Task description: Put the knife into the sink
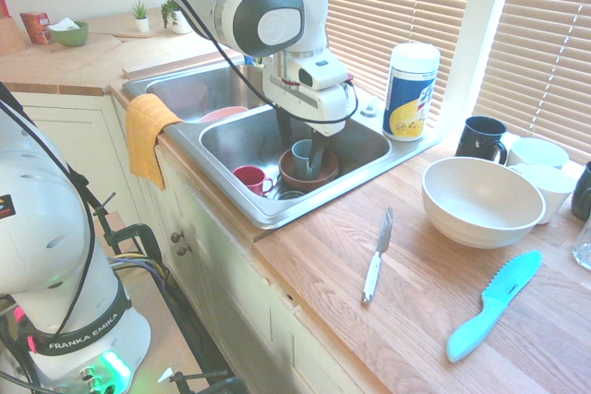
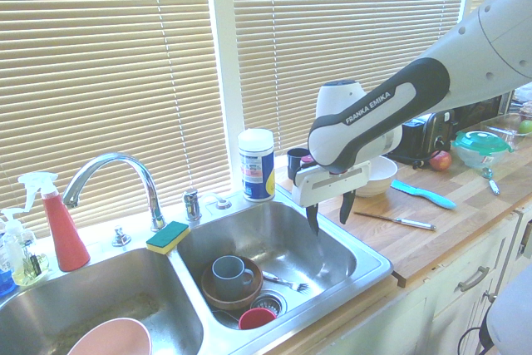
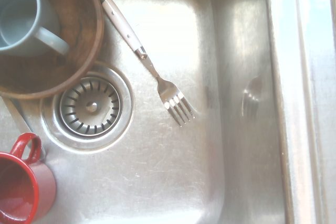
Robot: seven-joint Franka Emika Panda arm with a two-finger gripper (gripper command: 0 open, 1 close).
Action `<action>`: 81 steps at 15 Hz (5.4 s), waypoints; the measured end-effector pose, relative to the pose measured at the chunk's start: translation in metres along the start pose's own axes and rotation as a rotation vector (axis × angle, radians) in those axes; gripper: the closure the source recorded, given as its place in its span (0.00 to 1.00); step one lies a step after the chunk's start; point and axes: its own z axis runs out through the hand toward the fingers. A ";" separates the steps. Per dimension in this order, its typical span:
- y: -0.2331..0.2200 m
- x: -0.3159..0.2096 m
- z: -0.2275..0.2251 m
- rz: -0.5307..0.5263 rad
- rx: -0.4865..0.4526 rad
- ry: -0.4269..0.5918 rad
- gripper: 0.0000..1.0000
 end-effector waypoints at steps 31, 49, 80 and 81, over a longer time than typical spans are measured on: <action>0.199 0.160 0.047 -0.393 -0.098 -0.113 0.00; 0.204 0.152 0.062 -0.407 -0.113 -0.119 1.00; 0.071 0.060 -0.014 -0.206 -0.050 -0.025 1.00; 0.058 0.048 -0.012 -0.177 -0.052 -0.025 1.00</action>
